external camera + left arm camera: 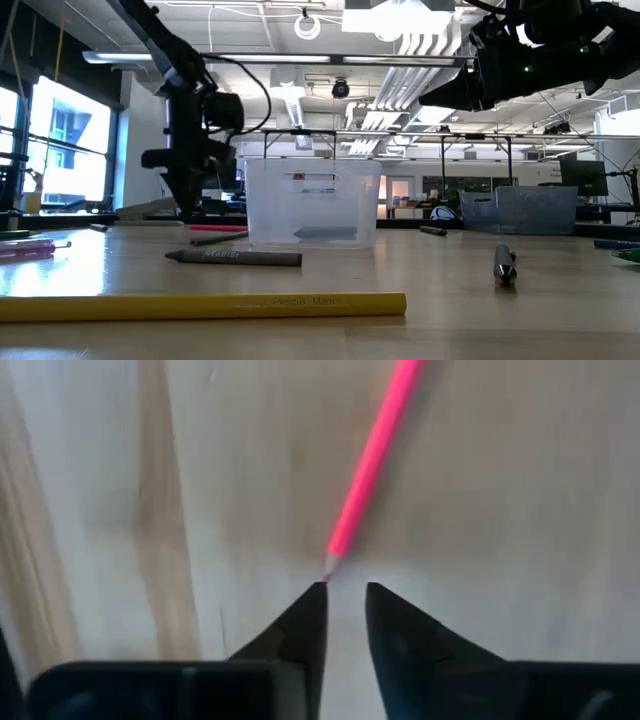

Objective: Sort crayons/erasers/pens/pencils in bins
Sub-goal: Put the pink color pencil into the top transparent bin

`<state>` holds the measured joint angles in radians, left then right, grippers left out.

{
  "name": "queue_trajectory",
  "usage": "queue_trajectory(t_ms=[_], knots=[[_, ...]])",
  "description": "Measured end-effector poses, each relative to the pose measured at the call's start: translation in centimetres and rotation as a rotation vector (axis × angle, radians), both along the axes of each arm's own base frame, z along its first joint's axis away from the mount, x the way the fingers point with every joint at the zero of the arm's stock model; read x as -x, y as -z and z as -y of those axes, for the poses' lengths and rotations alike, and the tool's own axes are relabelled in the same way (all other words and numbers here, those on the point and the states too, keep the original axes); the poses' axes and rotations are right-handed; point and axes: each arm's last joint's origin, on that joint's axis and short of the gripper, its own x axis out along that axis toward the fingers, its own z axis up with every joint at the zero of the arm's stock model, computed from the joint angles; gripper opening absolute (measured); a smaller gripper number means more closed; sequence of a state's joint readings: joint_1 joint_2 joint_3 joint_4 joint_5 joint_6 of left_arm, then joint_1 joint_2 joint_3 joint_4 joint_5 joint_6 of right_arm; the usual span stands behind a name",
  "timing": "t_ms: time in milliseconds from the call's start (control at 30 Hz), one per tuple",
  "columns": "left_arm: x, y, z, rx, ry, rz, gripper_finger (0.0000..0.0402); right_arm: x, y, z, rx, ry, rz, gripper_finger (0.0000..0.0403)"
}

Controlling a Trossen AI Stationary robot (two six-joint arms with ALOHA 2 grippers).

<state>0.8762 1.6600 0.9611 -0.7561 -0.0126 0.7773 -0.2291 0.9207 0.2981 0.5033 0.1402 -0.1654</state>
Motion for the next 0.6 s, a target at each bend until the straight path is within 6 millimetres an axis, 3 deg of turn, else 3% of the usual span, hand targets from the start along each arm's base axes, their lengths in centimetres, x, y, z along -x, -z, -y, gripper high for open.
queue_trajectory(t_ms=[233, 600], knots=[[0.8, 0.7, -0.7, -0.052, -0.003, 0.003, 0.0115, 0.0, 0.0, 0.0, 0.0, 0.0, 0.0, 0.0], [1.0, 1.5, -1.0, 0.004, 0.002, 0.027, 0.0103, 0.0, 0.0, 0.0, 0.0, 0.0, 0.0, 0.0]])
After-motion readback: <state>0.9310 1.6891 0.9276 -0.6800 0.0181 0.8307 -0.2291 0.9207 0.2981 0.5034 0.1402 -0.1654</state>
